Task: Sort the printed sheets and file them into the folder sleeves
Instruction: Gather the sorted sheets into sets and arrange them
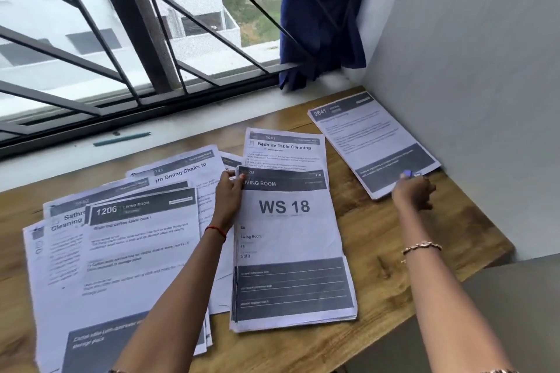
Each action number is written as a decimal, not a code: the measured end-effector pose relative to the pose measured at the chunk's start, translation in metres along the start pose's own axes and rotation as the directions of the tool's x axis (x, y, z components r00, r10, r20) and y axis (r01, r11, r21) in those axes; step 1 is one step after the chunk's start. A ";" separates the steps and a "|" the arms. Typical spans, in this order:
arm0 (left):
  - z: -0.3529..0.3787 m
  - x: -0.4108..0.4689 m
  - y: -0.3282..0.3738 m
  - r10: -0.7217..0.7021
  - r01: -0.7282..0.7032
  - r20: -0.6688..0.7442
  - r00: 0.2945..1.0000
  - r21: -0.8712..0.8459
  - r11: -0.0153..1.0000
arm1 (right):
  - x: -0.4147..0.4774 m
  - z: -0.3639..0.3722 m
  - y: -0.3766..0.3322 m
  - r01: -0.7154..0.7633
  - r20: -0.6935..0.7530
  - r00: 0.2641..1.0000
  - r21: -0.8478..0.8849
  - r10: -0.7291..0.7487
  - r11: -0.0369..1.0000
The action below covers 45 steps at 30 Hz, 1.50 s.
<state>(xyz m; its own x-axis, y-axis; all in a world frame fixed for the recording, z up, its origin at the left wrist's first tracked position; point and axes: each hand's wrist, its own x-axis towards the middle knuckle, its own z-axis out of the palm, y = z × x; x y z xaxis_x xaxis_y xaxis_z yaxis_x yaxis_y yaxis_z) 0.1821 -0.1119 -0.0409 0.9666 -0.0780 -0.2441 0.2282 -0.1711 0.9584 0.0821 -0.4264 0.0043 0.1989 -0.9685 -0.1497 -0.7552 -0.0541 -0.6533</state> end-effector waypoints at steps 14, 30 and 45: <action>0.000 -0.005 0.008 0.053 -0.058 -0.131 0.990 -0.035 0.998 | -0.100 0.071 -0.124 0.890 0.848 0.075 0.180 -0.524 0.418; 0.001 0.002 0.010 0.023 -0.039 -0.153 0.988 -0.106 0.994 | -0.125 0.105 -0.164 0.975 0.932 -0.118 0.175 -0.342 0.138; 0.001 0.001 0.020 -0.037 0.011 -0.150 0.988 -0.174 0.985 | -0.141 0.115 -0.169 0.979 0.954 -0.177 0.195 -0.242 0.054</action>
<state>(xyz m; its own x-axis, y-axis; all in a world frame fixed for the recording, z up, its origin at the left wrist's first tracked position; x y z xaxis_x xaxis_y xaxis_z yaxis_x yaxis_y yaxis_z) 0.1873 -0.1161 -0.0216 0.9640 0.0771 -0.2547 0.2553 0.0013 0.9669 0.2536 -0.2533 0.0507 0.7436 0.4160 -0.5234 0.2756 -0.9040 -0.3269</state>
